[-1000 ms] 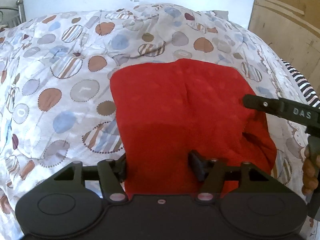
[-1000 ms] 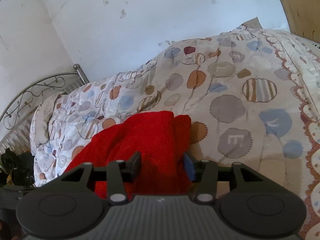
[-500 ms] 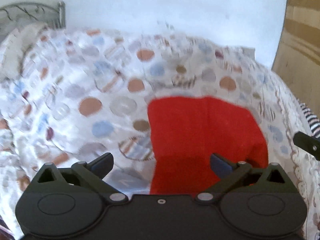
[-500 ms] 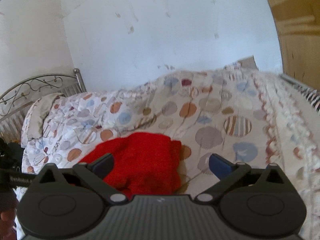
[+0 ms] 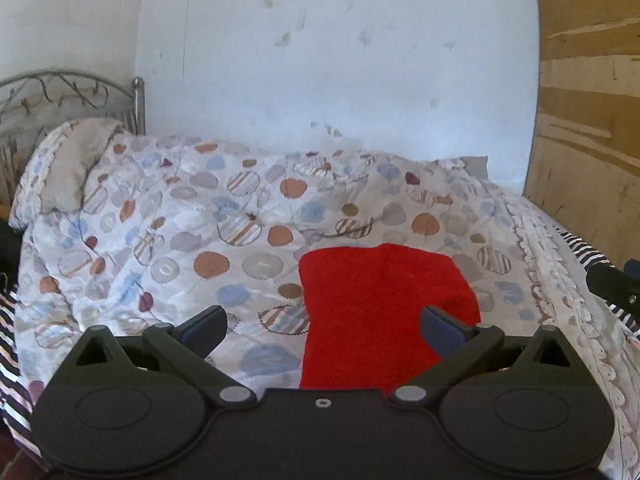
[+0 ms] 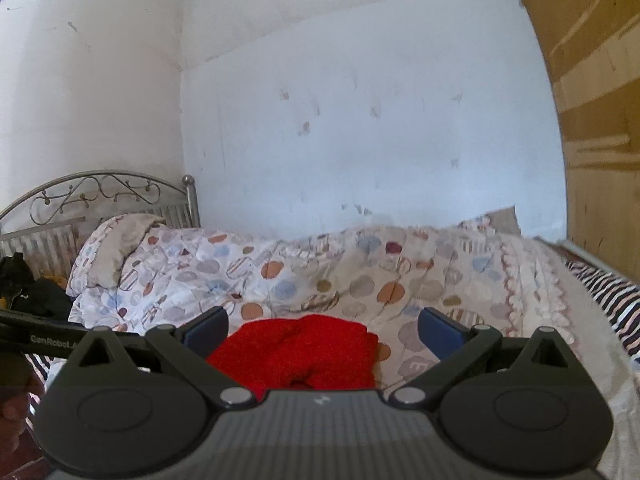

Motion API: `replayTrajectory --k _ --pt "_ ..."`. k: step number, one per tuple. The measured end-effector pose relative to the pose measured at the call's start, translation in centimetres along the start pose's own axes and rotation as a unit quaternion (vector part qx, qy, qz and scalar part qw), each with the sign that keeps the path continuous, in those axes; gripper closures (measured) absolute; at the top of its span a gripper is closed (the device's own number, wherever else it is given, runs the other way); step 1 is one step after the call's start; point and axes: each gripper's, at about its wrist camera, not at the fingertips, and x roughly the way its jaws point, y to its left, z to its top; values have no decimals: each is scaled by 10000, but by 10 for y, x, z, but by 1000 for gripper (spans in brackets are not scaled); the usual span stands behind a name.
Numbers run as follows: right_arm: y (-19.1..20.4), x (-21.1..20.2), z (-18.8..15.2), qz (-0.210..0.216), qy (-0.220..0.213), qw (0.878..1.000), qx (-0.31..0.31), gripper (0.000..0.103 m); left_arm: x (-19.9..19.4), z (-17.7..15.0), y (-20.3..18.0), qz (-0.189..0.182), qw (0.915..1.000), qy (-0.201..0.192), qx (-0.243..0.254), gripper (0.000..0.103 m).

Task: Fold small clothes

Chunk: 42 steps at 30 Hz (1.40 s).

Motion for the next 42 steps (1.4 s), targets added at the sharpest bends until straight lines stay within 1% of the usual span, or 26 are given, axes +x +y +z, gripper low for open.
replayTrajectory --k 3,7,10,13,16,21,24,27,33,36,42 --pt "6 -21 -4 42 -30 10000 -77 0 -18 -11 -1 89 9997 -134 159 1" --pt "10 -48 -18 -16 -54 9999 -114 0 -34 -31 2 177 9995 -118 213 1" --pt "11 -63 -33 -96 -6 9999 -62 0 -38 -50 7 63 9999 -72 104 1" --pt "12 -71 -47 -241 55 9996 -166 0 -38 -70 11 -24 10000 -15 2 1" --pt "13 -80 -62 -346 81 9992 -175 0 -41 -86 13 -78 9999 -72 -53 1" --pt "10 -91 -84 -439 152 9989 -73 0 -45 -109 15 -28 9999 -159 -36 1" --pt "8 -96 -96 -536 203 9983 -80 0 -47 -117 15 37 9997 -222 70 1" --pt "5 -99 -104 -602 255 9978 -59 0 -48 -122 14 80 9997 -206 124 1" --pt "1 -99 -114 -712 363 9968 60 0 -45 -129 16 35 9998 -148 106 1" --pt "-1 -98 -117 -715 424 9965 94 0 -43 -131 15 50 9999 -83 116 1" --pt "-1 -95 -118 -680 461 9966 111 0 -43 -132 15 51 9999 -83 110 1"
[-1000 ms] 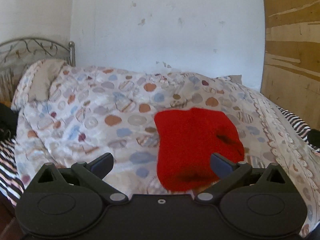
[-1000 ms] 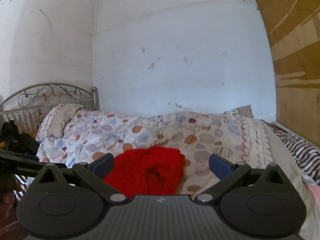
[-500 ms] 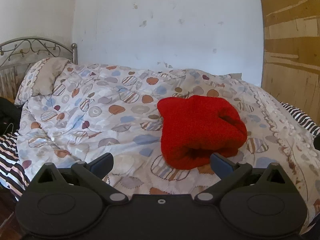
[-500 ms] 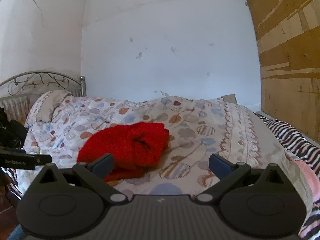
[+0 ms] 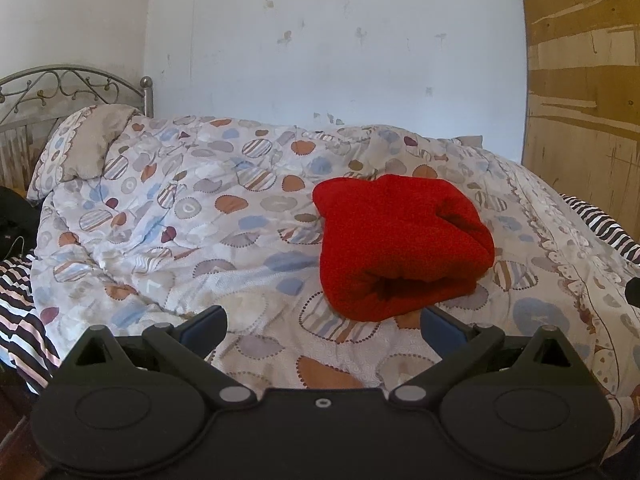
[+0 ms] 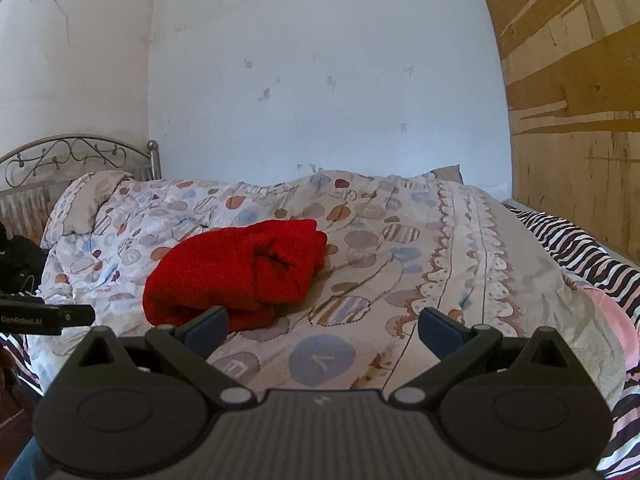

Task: Fold small clothes

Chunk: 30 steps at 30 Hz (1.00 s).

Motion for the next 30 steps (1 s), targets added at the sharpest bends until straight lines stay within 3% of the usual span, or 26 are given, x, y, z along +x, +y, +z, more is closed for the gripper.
replayTrajectory --k 30 --pt "2 2 -1 35 65 10000 6 0 3 -2 -2 -13 10000 47 -7 1"
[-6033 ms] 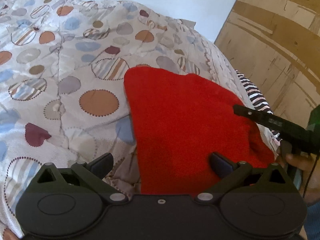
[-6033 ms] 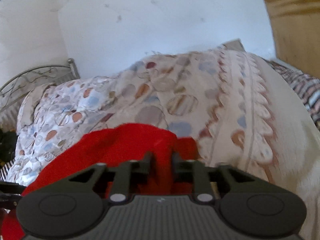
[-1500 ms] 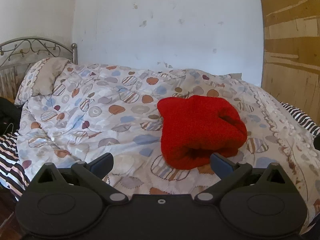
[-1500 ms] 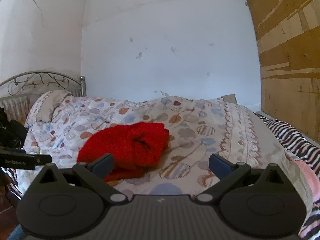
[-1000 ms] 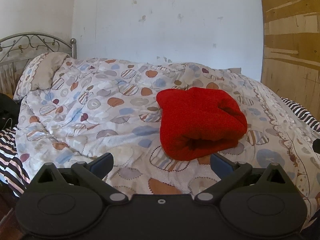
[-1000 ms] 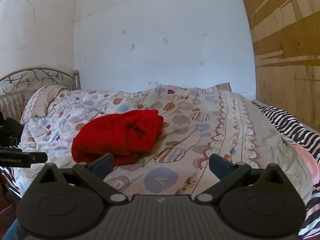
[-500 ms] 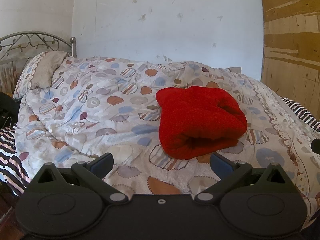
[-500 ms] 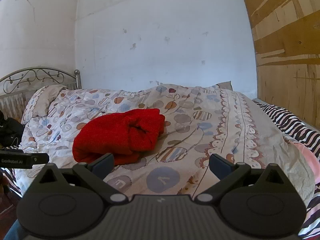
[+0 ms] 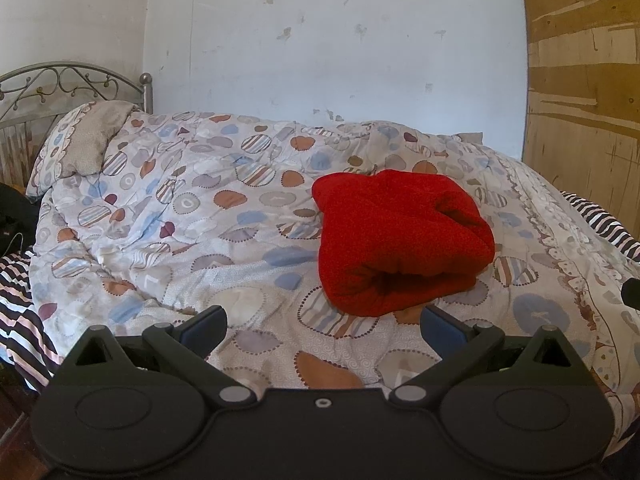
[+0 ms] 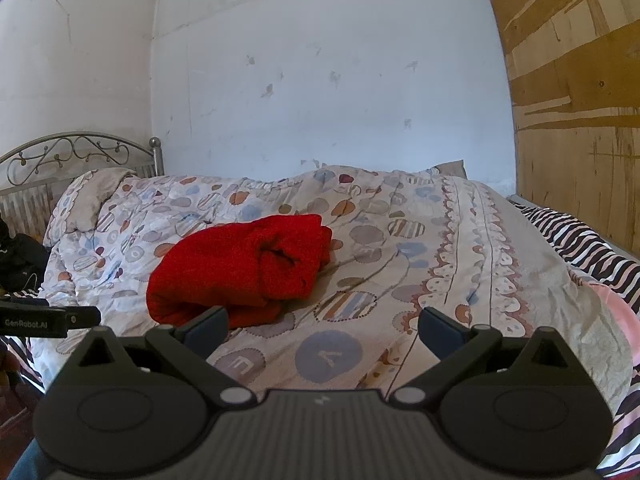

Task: Fold small clothes

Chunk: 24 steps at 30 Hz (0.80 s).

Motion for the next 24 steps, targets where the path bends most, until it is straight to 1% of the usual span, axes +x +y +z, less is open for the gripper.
replayTrajectory --k 24 --pt "3 1 0 39 34 10000 11 0 1 0 1 -19 10000 19 -9 1"
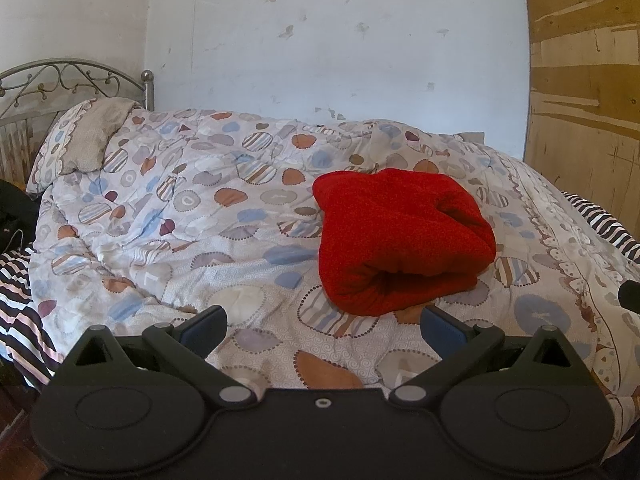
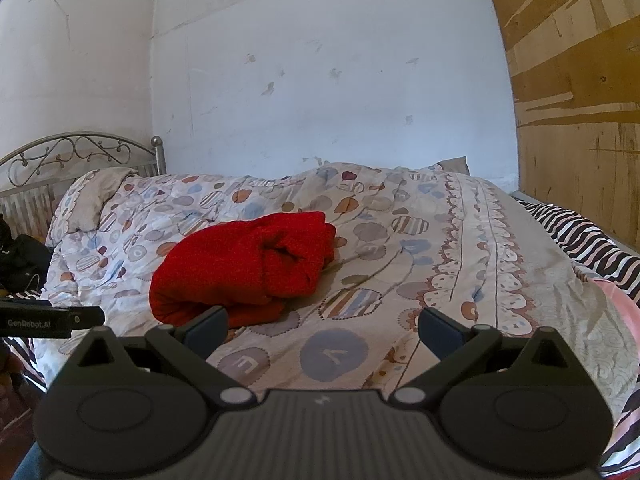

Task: Fold small clothes

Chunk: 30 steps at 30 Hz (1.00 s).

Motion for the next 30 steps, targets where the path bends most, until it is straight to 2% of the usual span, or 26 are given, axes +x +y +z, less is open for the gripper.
replayTrajectory --k 3,11,30 --pt "0 0 0 6 3 10000 -7 0 2 -3 -1 -44 10000 53 -22 1" --pt "-2 0 4 -39 -79 10000 -21 0 4 -4 -6 265 9996 46 -7 1" --pt "-5 1 0 -36 9 10000 2 0 7 -1 -5 282 9995 140 33 1"
